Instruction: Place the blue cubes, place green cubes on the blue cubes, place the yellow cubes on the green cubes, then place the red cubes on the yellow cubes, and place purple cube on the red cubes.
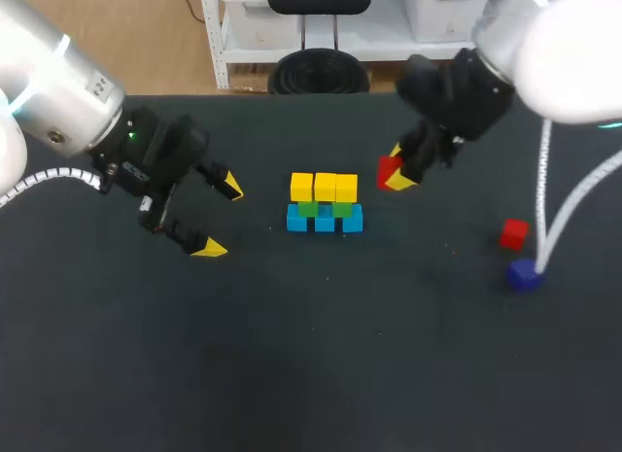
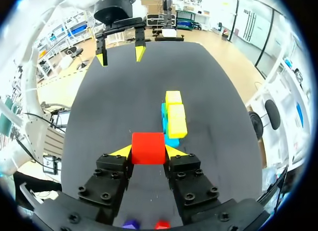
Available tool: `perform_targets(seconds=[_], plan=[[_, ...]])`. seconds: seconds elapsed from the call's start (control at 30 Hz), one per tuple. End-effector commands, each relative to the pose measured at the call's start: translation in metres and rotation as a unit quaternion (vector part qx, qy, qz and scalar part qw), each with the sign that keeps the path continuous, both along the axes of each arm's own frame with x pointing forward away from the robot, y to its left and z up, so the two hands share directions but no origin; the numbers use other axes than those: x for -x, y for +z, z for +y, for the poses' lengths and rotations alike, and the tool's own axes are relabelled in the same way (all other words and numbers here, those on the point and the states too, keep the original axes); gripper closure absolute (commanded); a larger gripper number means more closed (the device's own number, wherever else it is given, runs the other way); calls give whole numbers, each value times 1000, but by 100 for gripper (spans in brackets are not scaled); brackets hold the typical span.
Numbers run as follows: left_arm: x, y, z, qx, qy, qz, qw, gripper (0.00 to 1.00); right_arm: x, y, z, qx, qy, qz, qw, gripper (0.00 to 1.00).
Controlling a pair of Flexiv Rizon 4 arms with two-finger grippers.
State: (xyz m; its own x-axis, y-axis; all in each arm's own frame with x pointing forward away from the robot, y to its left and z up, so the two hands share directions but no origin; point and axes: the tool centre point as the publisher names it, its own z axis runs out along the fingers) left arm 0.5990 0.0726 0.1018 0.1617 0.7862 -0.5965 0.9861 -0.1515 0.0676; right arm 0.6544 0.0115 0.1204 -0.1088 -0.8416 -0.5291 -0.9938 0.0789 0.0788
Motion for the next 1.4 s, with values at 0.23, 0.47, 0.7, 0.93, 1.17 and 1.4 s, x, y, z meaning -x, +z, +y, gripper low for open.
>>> perform_targets(seconds=[0.23,0.47,0.7,0.93,1.17,1.4], plan=[[0,0,0,0,0,0,1000,0,-15,-8,40,1,13,33,999,100],[0,0,0,0,0,0,1000,0,-23,-16,60,3,9,21,1000,100],[0,0,0,0,0,0,1000,0,-28,-26,73,12,0,6,1000,100],[0,0,0,0,0,0,1000,0,-30,-29,83,11,-5,-4,1000,100],[0,0,0,0,0,0,1000,0,-33,-32,89,12,-7,-8,1000,100],[0,0,0,0,0,0,1000,0,-38,-32,88,15,-11,-15,1000,100]])
